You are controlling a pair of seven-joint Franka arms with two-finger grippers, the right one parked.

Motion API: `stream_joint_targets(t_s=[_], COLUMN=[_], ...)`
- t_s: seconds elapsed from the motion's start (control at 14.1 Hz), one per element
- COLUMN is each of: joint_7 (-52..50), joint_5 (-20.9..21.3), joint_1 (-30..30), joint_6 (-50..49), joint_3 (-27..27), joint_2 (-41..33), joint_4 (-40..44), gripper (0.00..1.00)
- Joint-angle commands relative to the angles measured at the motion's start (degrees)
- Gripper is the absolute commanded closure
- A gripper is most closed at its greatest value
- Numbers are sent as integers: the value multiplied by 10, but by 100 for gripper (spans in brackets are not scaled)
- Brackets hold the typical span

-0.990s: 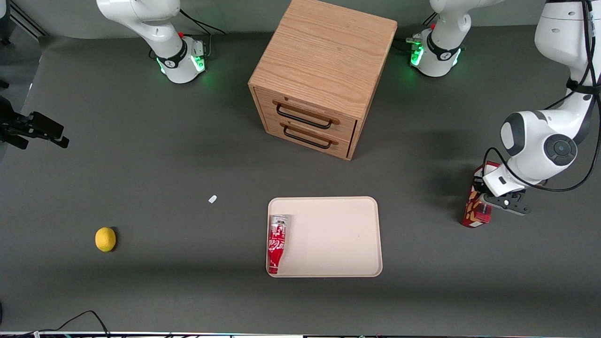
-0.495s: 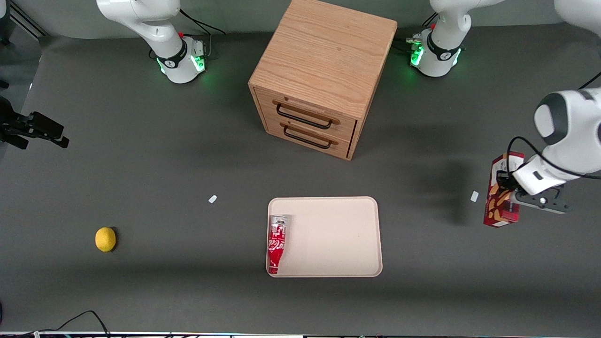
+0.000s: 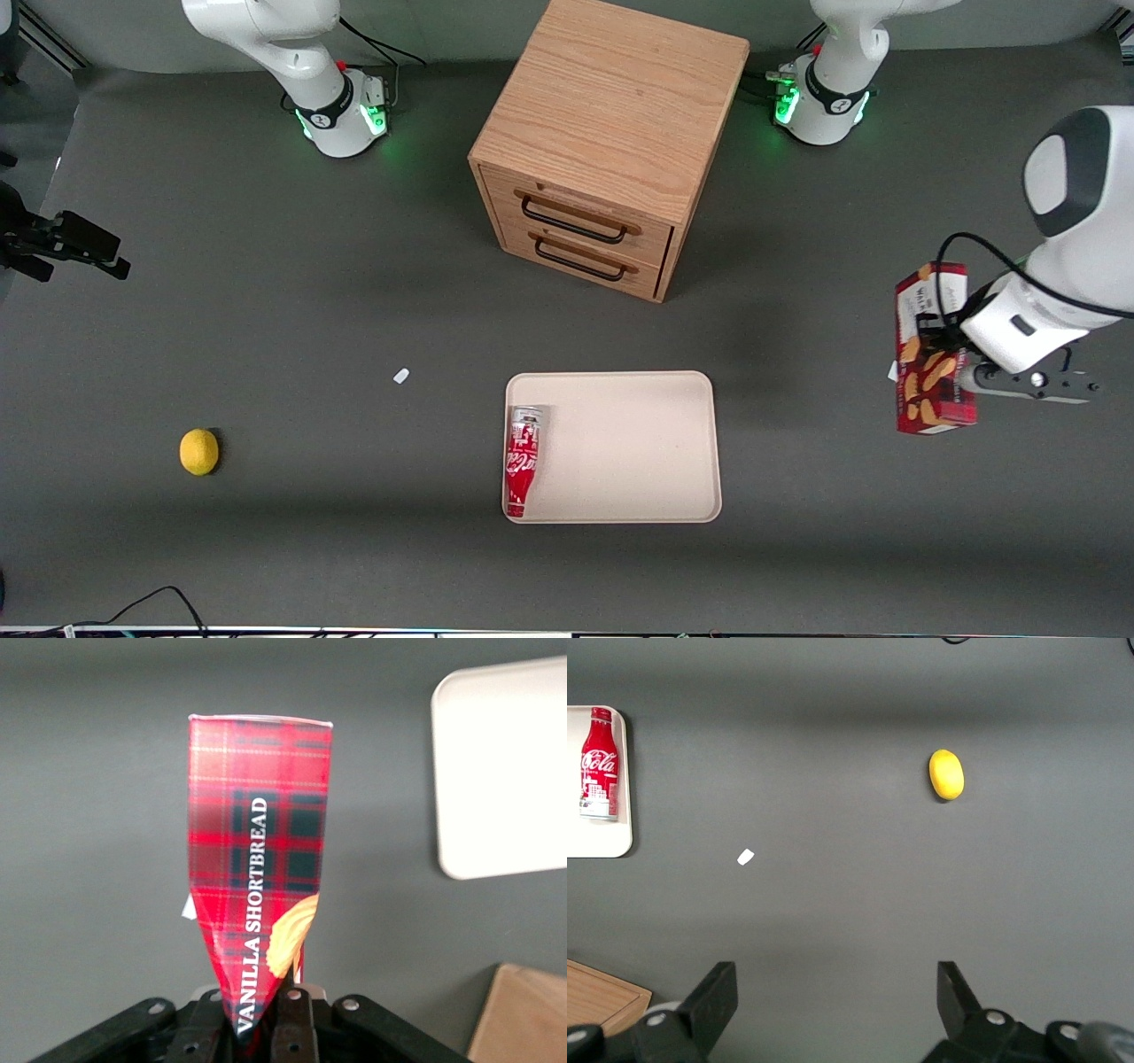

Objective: Place red cookie box on tray
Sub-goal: 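Carry the box over the white tray and lower it onto the tray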

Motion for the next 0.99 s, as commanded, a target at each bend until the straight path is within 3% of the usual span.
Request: stream_joint_targets(t_s=[0.0,0.21,0.35,0.64,0.92], joint_7=[-110,-205,-263,-298,-301], joint_5=[-3,2,16,33,53], joint_1=[-68,-124,-149,-186,-212], joint_6=[-19,0,53,157,192], joint_3=[6,6,7,13,27], joint_2=[99,184,224,294,335], joint_4=[108,184,193,195,193], gripper=[100,100,100,100,100])
